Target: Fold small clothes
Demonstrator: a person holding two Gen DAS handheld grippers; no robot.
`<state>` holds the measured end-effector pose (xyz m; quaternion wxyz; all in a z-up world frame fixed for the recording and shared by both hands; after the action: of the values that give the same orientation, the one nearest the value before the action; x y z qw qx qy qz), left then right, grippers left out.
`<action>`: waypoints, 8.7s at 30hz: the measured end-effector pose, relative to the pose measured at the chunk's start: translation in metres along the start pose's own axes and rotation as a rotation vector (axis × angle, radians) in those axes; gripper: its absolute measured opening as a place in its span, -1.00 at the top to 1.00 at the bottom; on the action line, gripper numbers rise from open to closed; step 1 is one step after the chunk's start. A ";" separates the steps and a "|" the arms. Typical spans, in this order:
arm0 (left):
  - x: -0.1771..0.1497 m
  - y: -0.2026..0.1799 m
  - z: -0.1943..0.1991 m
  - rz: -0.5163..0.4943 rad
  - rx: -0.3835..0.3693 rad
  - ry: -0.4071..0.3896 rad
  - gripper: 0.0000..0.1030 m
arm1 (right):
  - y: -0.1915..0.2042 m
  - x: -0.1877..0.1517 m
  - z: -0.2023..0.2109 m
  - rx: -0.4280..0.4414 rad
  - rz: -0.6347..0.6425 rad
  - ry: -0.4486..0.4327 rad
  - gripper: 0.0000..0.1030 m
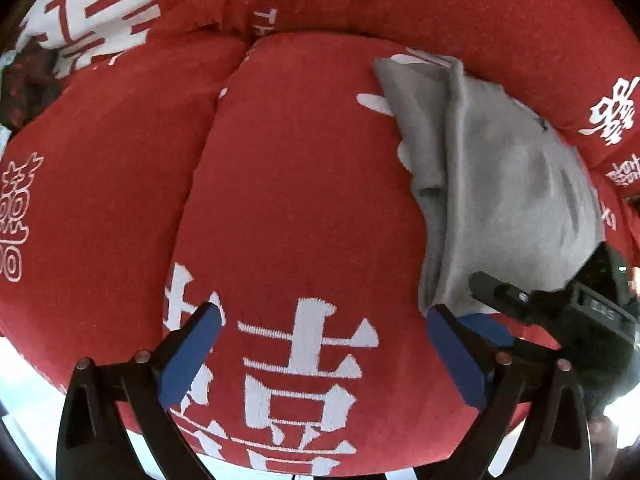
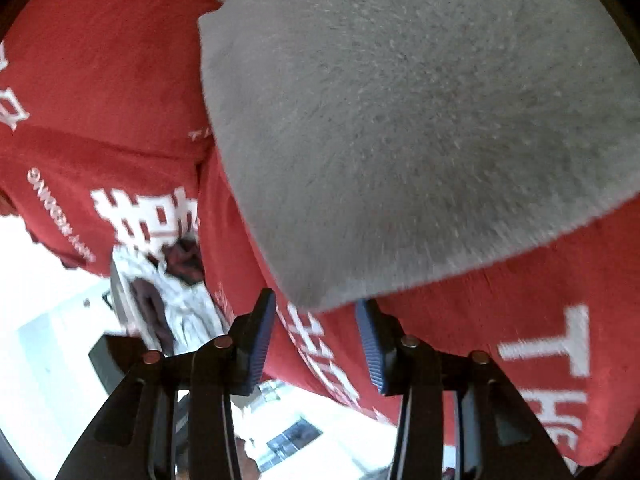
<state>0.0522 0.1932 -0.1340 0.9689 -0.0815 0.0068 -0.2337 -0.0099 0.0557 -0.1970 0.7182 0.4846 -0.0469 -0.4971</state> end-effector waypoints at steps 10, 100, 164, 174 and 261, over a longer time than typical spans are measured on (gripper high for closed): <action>0.017 0.012 0.010 0.066 -0.083 -0.021 -1.00 | 0.031 0.005 -0.012 -0.006 0.053 0.007 0.85; 0.045 -0.093 -0.024 -0.179 0.109 0.044 -1.00 | -0.053 0.070 0.242 -0.482 0.163 -0.214 0.93; 0.096 -0.063 -0.042 0.100 -0.545 0.169 -1.00 | 0.026 0.032 0.063 0.211 -0.012 -0.121 0.84; 0.128 -0.127 -0.058 0.075 -0.701 0.220 -1.00 | 0.045 0.021 0.069 0.175 0.115 -0.077 0.84; 0.095 -0.328 -0.060 -0.339 0.036 -0.139 -0.77 | -0.067 0.175 0.287 -0.219 0.238 -0.282 0.73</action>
<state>-0.0145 -0.1472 -0.1376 0.9151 -0.0799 -0.0782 -0.3875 -0.1246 -0.2659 -0.1678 0.8064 0.3204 -0.1497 -0.4739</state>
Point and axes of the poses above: each gripper's, at about its wrist camera, not at the fingertips, and z roughly against the way its jaws point, y to its left, x to its top, the point moved 9 cm from there along -z, roughly the way its jaws point, and after that the axes turned 6 degrees about y, right-handed, at the moved point
